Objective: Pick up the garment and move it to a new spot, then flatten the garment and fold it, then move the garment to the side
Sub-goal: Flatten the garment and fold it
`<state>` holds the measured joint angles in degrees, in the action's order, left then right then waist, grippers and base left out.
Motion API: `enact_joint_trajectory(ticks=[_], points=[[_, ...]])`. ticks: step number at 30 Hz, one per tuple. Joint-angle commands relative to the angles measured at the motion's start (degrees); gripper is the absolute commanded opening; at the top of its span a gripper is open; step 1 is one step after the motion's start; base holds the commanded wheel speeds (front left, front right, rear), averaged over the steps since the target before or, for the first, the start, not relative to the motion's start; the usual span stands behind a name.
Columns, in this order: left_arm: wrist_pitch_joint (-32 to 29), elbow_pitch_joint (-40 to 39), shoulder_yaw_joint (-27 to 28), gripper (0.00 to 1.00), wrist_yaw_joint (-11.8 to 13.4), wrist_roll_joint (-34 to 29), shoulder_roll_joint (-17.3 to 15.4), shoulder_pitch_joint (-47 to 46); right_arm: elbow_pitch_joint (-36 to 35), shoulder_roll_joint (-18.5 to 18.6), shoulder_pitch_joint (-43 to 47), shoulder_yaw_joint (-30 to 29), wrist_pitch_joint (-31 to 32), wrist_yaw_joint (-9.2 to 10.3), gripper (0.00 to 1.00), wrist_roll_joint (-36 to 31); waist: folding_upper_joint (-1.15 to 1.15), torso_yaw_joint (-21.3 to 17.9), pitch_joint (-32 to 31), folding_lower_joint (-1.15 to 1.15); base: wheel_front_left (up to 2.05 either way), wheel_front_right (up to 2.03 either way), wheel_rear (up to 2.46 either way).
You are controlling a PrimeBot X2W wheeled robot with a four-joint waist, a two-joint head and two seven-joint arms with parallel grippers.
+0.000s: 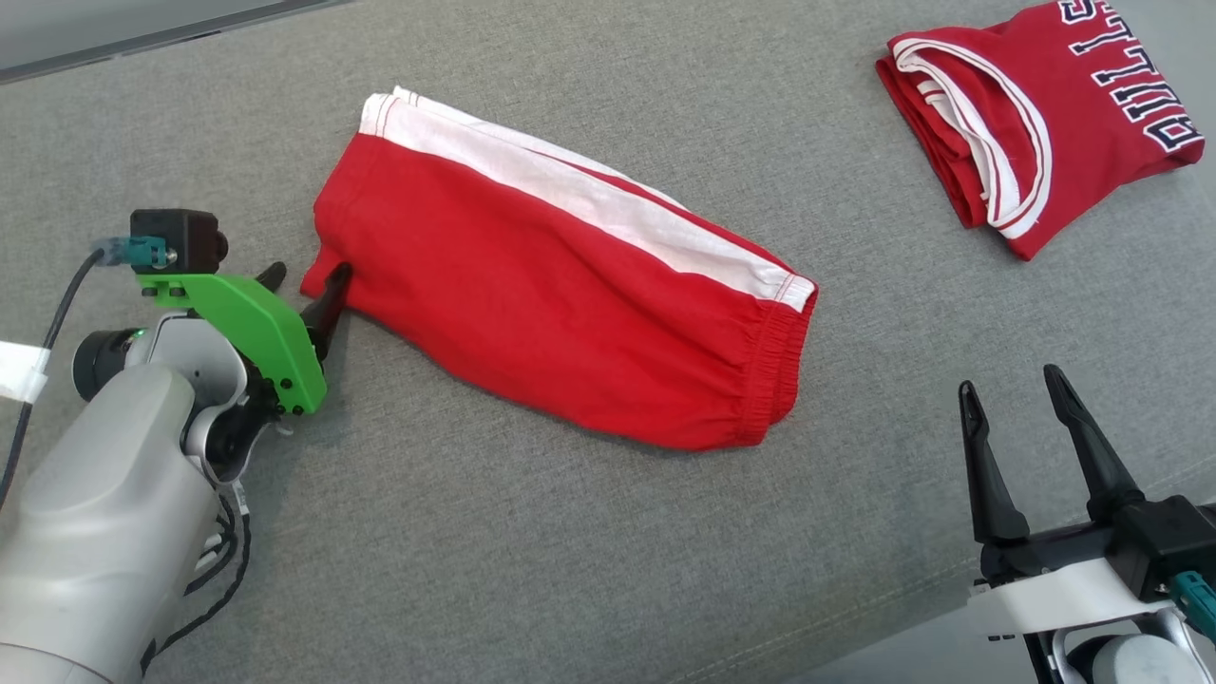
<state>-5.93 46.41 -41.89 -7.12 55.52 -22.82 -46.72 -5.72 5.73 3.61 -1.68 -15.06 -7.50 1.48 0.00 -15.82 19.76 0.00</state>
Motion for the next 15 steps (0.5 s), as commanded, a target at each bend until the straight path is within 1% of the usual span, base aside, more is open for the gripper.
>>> enact_joint_trajectory(ticks=[1, 5, 7, 10, 11, 12, 13, 15], points=[[-1.2, 0.1, -0.6, 1.0, -0.4, 0.8, 0.0, 0.0, 0.2, 0.0, 0.7, -0.3, -0.1, 0.02, 1.0, 0.4, 0.0, -0.1, -0.1, 0.0, 0.0, 0.0, 0.0], [-7.1, -1.4, -1.5, 1.0, -0.5, 3.6, 0.5, -0.9, 0.2, -0.2, 0.8, -0.5, -0.1, 0.02, 1.0, 0.6, 0.0, -0.4, -0.4, 0.0, 0.0, 0.0, 0.0], [-9.5, -2.3, -2.1, 1.0, -0.5, 4.3, -0.1, -1.7, 0.3, -0.2, 0.8, -0.3, -0.1, 0.02, 1.0, 0.7, 0.0, -0.5, -0.2, 0.0, 0.0, 0.0, 0.0], [-10.3, -1.7, -2.9, 1.0, -0.4, 3.3, -0.3, -2.4, 0.4, -0.3, 0.3, -0.1, -0.1, 0.02, 1.0, 0.9, 0.0, -0.7, 0.2, 0.0, 0.0, 0.0, 0.0], [-10.0, -1.3, -2.7, 0.76, -0.2, 3.4, 0.0, -2.4, 0.4, -0.3, 0.1, -0.1, -0.1, 0.02, 1.0, 0.9, 0.0, -0.8, 0.3, 0.0, 0.0, 0.0, 0.0], [-9.7, -0.8, -2.6, 0.35, 0.1, 3.6, 0.3, -2.5, 0.4, -0.3, -0.1, 0.0, -0.1, 0.02, 1.0, 1.0, 0.0, -0.8, 0.3, 0.0, 0.0, 0.0, 0.0], [-9.7, -0.5, -2.7, 0.0, 0.0, 3.8, 0.8, -2.3, 0.5, -0.3, -0.2, 0.1, -0.1, 0.02, 1.0, 1.2, 0.0, -0.9, 0.4, 0.0, 0.0, 0.0, 0.0], [-9.1, -0.2, -2.5, 0.0, -0.1, 4.4, 1.8, -1.9, 0.7, -0.3, -0.3, -0.2, -0.1, 0.02, 1.0, 1.3, 0.0, -0.9, 0.4, 0.0, 0.0, 0.0, 0.0]])
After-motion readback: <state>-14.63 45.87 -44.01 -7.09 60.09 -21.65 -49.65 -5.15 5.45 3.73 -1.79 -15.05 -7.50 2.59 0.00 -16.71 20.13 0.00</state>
